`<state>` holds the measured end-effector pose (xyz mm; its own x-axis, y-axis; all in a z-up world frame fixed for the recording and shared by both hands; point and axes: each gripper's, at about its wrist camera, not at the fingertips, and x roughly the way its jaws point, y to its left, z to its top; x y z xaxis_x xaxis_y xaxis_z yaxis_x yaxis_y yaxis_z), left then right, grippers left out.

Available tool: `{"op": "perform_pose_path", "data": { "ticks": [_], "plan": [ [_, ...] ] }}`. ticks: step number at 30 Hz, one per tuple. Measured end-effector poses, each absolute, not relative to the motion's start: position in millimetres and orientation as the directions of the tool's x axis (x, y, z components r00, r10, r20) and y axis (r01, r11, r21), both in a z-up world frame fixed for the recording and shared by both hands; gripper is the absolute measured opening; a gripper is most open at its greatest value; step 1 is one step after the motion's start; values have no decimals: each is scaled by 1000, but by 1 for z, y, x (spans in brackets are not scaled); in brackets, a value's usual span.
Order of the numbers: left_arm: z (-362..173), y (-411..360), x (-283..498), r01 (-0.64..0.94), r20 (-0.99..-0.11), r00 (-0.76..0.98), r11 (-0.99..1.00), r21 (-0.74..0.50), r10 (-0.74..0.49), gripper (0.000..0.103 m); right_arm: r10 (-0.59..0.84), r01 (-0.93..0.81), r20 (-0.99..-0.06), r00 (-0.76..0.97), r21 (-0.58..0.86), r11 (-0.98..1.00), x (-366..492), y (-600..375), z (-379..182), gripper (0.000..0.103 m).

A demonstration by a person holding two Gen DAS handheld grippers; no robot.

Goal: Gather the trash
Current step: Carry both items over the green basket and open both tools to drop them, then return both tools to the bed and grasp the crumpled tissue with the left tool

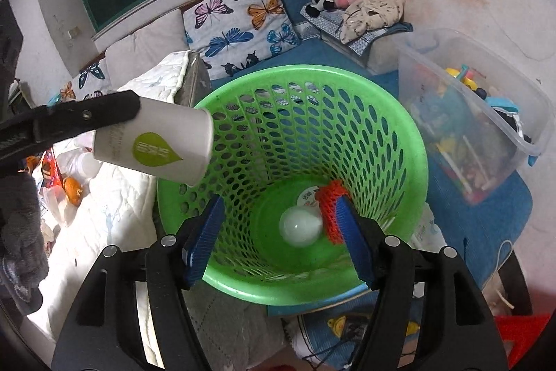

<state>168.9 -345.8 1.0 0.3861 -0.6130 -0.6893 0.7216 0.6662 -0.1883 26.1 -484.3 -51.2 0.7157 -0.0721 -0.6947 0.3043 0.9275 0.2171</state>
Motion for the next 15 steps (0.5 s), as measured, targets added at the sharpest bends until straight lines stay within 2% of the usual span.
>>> {"op": "perform_pose_path", "data": {
  "ticks": [4, 6, 8, 15],
  "plan": [
    [-3, -350, 169, 718, -696, 379, 668, -195, -610, 56, -70, 302, -690, 721, 222, 927, 22, -482, -48, 67],
    [-5, -352, 168, 717, -699, 377, 669, -195, -608, 65, -66, 301, -689, 722, 227, 926, 20, -482, -47, 67],
    [-6, -351, 166, 718, -698, 381, 670, -189, -606, 68, -63, 299, -686, 725, 231, 926, 19, -480, -46, 67],
    [1, -328, 156, 706, -679, 427, 689, -163, -598, 68, -40, 272, -674, 738, 244, 931, 14, -469, -39, 69]
  ]
}}
